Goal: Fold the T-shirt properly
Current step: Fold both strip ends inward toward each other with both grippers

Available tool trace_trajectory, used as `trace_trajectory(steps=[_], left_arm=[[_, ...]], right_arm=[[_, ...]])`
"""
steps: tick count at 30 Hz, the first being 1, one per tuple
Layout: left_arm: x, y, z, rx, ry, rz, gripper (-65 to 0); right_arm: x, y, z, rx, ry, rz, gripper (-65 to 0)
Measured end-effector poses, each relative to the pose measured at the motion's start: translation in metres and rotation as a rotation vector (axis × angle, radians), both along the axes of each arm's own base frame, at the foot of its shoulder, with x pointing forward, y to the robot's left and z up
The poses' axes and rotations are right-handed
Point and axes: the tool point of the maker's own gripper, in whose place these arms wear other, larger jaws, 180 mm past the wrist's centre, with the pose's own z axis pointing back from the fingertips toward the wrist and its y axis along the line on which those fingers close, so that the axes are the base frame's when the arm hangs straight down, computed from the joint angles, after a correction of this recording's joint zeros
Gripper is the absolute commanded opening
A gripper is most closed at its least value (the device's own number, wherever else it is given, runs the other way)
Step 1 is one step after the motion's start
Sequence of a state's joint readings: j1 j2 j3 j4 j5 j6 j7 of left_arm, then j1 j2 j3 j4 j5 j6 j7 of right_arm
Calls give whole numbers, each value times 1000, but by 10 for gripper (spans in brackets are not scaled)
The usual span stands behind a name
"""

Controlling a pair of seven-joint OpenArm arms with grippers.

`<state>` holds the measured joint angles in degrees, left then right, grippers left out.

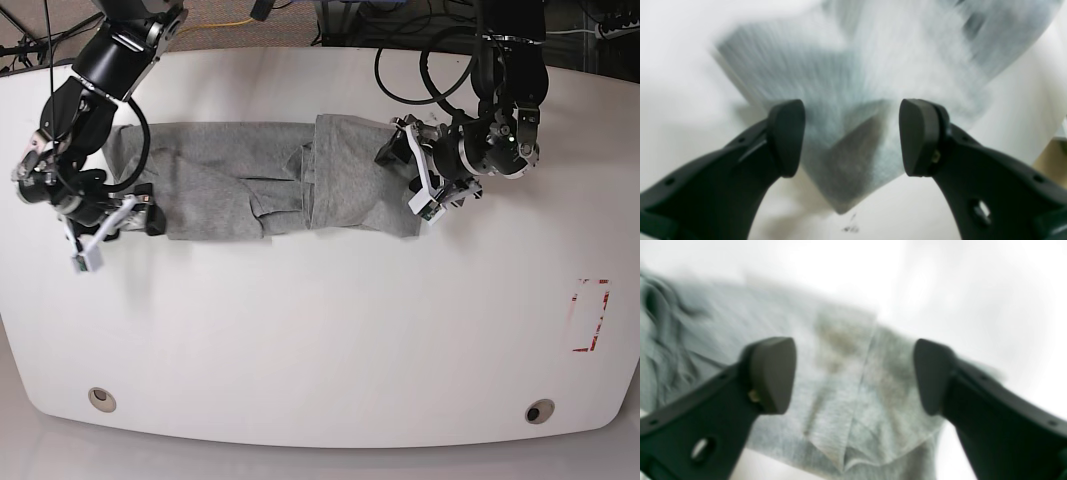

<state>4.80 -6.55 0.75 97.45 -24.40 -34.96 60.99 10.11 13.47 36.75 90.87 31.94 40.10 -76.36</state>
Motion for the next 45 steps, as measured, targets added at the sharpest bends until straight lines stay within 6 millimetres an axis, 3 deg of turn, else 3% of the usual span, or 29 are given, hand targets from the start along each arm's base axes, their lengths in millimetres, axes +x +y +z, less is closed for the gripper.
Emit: trace_trajectory(steps=[4, 8, 15, 20, 25, 30, 35, 38, 41, 45], left_arm=[[-1, 2, -6, -15, 7, 16, -236], [3, 1, -3, -28, -11, 18, -236], [3, 5, -3, -18, -11, 19, -236], [4, 3, -2, -25, -15, 17, -236], [4, 4, -2, -22, -15, 17, -236], [4, 4, -2, -23, -15, 17, -236], [4, 3, -2, -23, -15, 16, -236], [4, 2, -2, -22, -14, 16, -236], [5, 3, -2, -22, -14, 16, -236], [13, -9, 2, -49, -20, 18, -236]], right_arm=[[-18, -59, -3, -2, 83, -168, -97], [-22, -93, -2, 44, 81, -248, -97], [-41, -106, -33, 204, 144, -324, -97], [-64, -91, -58, 259, 208, -318, -97], [-62, -57, -68, 373, 161, -297, -97], [-59, -40, -71, 395, 140, -276, -108], [-55, 3, -72, 341, 166, -162, -270], [-58, 27, -73, 338, 176, -119, -474], [-63, 26, -72, 307, 184, -117, -650], [-56, 18, -60, 276, 141, -122, -650]])
